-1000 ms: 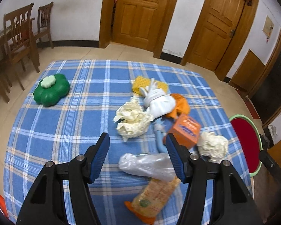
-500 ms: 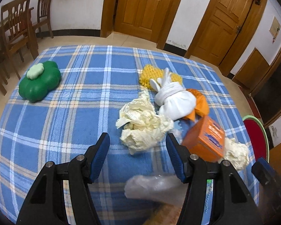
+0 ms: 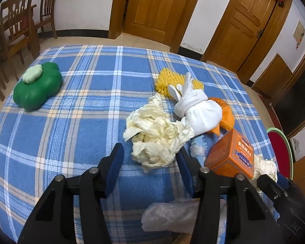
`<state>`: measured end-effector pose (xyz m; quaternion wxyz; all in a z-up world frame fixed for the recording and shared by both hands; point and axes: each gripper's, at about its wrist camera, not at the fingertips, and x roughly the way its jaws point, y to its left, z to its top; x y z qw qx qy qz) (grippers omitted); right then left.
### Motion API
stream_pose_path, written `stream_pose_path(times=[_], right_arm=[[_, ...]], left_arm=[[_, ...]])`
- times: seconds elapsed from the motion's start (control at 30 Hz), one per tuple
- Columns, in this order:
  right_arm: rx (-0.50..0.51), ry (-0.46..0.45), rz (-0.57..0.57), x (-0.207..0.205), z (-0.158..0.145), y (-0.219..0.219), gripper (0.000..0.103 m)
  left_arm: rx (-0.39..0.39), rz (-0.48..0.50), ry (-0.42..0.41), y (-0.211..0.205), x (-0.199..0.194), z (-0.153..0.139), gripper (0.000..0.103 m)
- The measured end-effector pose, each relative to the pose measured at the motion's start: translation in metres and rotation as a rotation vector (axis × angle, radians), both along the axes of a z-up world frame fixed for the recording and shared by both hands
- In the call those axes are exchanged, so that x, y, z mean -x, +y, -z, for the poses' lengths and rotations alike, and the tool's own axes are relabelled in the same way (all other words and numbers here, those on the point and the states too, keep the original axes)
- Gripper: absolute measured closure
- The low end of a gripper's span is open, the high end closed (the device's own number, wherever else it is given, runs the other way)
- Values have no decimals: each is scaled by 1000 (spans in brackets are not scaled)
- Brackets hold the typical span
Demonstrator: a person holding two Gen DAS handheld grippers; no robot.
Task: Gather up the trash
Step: 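Grasp a crumpled white tissue with the left tool while the right tool grasps another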
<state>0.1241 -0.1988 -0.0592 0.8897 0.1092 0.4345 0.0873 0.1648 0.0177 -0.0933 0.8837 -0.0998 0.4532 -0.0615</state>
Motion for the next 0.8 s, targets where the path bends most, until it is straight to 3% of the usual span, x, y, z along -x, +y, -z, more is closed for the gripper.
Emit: stream_pose_path(times=[0.1, 0.23, 0.8], right_arm=[[-1, 28, 0, -4, 5, -1, 41], [9, 23, 2, -2, 3, 1, 48], [28, -83, 182, 55, -36, -23, 49]], left_arm=[[-4, 2, -1, 0, -1, 0, 66], [6, 1, 2, 2, 1, 0, 70], [58, 94, -116, -9, 40, -52, 72]])
